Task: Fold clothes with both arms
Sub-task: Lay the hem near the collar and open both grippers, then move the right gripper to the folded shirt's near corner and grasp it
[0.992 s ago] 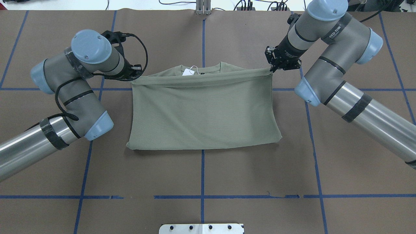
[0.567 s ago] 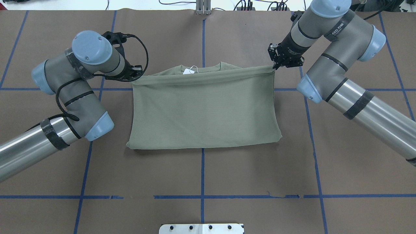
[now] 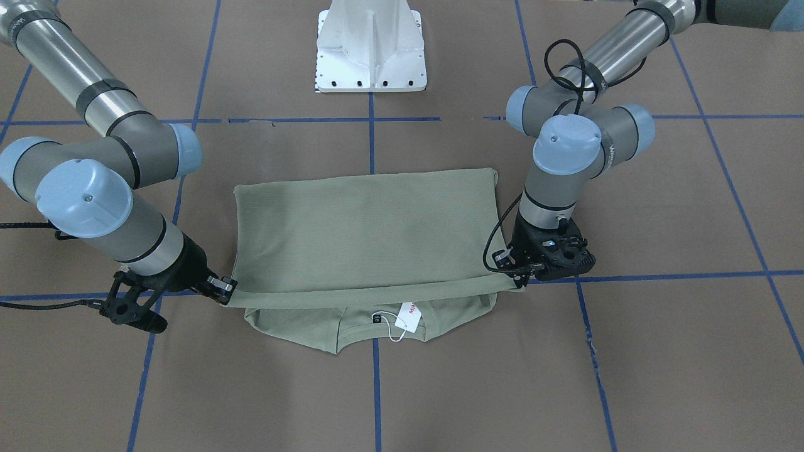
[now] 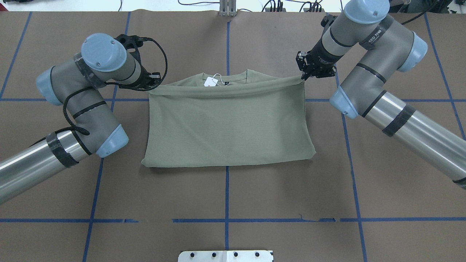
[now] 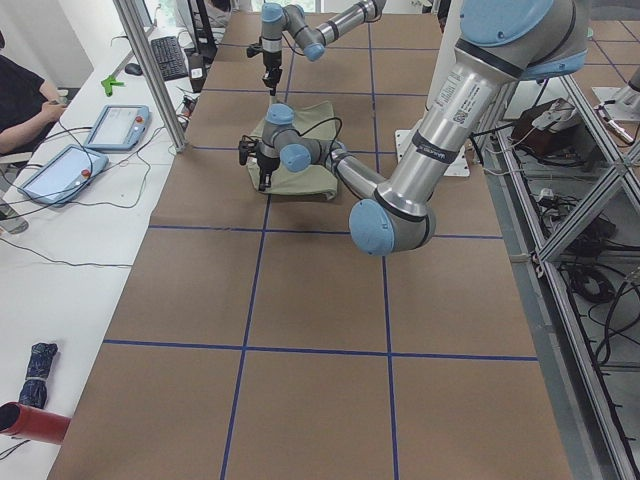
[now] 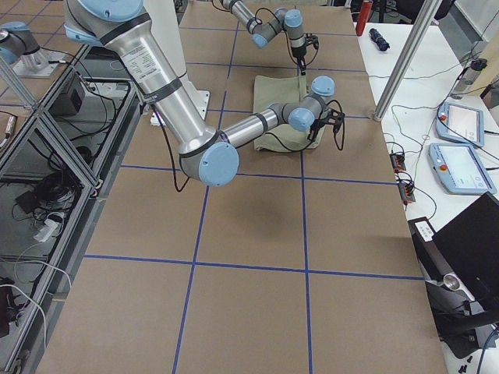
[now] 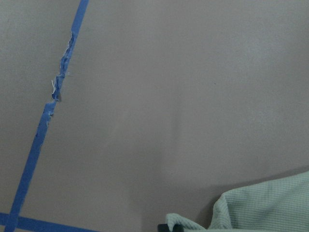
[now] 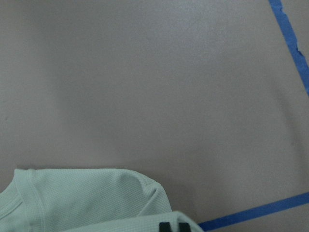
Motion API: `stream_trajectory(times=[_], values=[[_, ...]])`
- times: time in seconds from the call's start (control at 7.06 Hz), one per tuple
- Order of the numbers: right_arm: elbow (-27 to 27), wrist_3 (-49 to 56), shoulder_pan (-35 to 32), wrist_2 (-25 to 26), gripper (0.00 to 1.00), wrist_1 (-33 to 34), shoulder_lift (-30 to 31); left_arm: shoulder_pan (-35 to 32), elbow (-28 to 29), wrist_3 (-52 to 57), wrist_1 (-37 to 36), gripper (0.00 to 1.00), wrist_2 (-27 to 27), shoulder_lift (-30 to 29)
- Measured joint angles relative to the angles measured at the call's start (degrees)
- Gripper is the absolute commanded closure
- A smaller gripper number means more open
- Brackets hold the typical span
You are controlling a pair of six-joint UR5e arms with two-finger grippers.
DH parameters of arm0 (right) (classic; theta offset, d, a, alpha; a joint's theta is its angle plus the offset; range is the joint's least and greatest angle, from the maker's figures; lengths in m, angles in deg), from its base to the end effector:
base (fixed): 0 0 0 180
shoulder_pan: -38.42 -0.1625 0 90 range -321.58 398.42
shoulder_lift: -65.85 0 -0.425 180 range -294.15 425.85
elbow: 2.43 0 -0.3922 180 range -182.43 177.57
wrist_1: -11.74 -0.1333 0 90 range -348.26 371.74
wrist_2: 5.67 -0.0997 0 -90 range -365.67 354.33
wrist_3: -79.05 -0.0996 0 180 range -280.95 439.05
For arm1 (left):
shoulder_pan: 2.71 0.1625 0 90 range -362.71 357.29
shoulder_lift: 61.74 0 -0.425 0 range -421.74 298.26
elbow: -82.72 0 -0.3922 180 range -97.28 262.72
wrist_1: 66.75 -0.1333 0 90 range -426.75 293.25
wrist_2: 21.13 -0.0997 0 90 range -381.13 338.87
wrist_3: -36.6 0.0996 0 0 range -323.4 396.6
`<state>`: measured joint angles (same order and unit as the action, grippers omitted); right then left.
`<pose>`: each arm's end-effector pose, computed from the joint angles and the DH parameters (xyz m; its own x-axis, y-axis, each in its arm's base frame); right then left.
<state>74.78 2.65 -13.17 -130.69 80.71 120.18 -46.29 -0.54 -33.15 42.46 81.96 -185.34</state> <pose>-0.3986 -0.6252 0.3449 0.5278 0.3557 0.7713 -0.2781 0.9304 -0.2388 0.4482 -0.5794 0.3348 0.6630 -0.1656 -0.7301 0.3451 0.9330 0.1019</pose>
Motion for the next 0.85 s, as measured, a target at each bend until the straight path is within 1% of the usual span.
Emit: stream_trajectory(times=[0.43,0.57,0.71,0.85], values=[[1.22,-0.27,0.82,-0.26,0.0,-1.52,0.67,0.02,-0.46,0.2,1.17,0.0,0.16,-0.46],[3.26,-0.58,1.06,-0.45,0.0,-2.04,1.89,-0.06,-0.99,0.27,1.21,0.0,0.3,-0.37],[6.71,-0.82,1.97,-0.43,0.0,-2.06,4.23,-0.13,-2.1,0.3,1.09,0.0,0.38,-0.07],[11.2,-1.07,3.93,0.15,0.0,-1.98,8.12,-0.2,-3.32,0.29,0.86,0.0,0.44,0.25]])
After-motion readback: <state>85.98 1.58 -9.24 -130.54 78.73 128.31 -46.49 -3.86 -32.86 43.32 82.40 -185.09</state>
